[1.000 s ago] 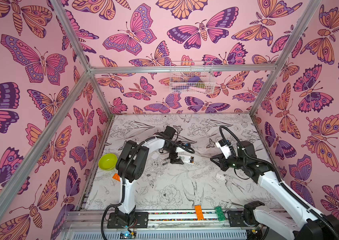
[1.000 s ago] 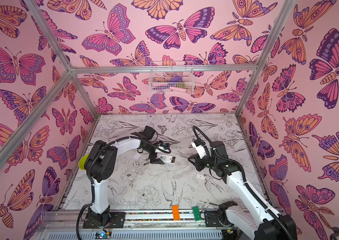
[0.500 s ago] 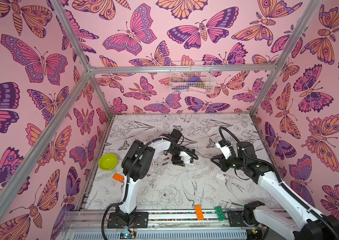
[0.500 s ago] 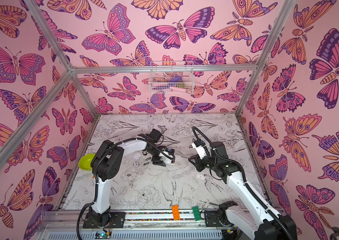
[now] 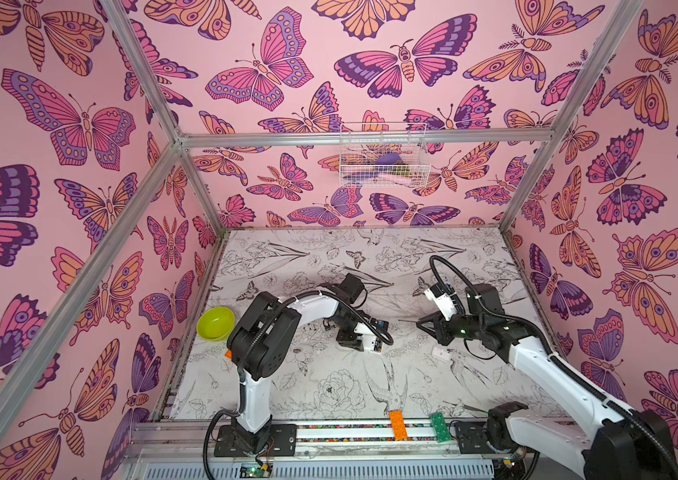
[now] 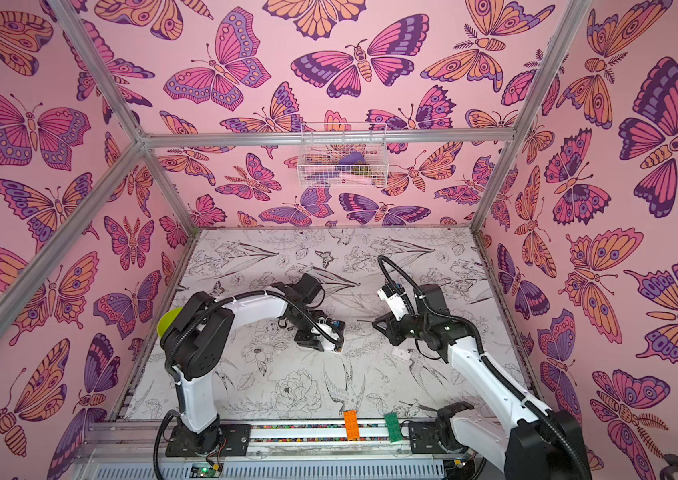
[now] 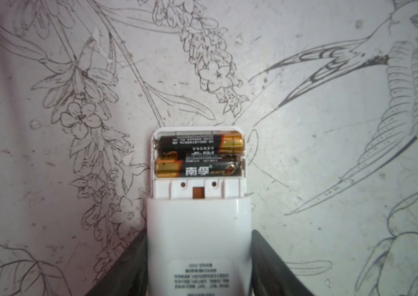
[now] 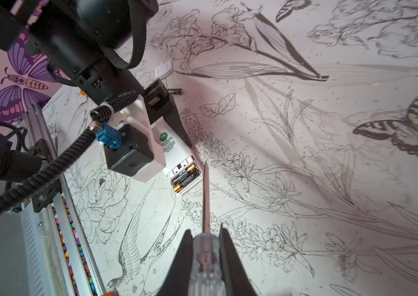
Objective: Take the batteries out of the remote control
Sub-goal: 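Insert the screwdriver tip beside the batteries with the right gripper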
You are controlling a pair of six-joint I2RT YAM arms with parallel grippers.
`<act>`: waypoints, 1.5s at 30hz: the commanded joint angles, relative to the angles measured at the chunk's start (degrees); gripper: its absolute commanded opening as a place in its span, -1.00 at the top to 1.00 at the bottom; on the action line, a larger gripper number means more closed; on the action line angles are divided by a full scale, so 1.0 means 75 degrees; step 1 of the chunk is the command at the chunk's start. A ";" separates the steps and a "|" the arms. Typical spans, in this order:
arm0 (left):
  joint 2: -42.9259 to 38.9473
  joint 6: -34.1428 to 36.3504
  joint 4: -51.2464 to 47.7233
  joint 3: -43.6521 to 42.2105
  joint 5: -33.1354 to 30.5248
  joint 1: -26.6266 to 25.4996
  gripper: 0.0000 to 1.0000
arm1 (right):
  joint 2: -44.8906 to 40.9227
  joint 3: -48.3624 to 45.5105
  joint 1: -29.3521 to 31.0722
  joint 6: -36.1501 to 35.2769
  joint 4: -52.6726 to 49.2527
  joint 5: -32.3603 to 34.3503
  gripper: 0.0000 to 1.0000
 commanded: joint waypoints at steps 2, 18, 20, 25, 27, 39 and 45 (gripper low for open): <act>-0.0158 0.0086 -0.0309 -0.0230 -0.0199 -0.0129 -0.27 | 0.0764 0.0236 0.0191 -0.0167 0.0146 -0.0807 1.00; 0.0132 -0.0160 -0.0175 -0.0149 -0.0529 -0.0542 -0.43 | 0.2842 0.0959 0.0674 -0.0001 0.0552 -0.1406 1.00; 0.0160 -0.0130 -0.0166 -0.0175 -0.0585 -0.0600 -0.43 | 0.2928 0.0981 0.0681 0.0059 0.0569 -0.1346 1.00; 0.0218 -0.0223 -0.0139 -0.0139 -0.0614 -0.0651 -0.40 | 0.2906 0.1018 0.0679 0.0129 0.0486 -0.1110 1.00; 0.0267 -0.0211 -0.0149 -0.0123 -0.0626 -0.0689 -0.33 | 0.2994 0.1073 0.0684 0.0154 0.0404 -0.1080 1.00; 0.0142 -0.0142 -0.0133 -0.0234 -0.0654 -0.0789 -0.18 | 0.2568 0.1198 0.0829 -0.0027 -0.0628 -0.0500 1.00; 0.0140 -0.0127 -0.0117 -0.0239 -0.0676 -0.0812 -0.17 | 0.3074 0.1702 0.0821 -0.0388 -0.1314 -0.0636 1.00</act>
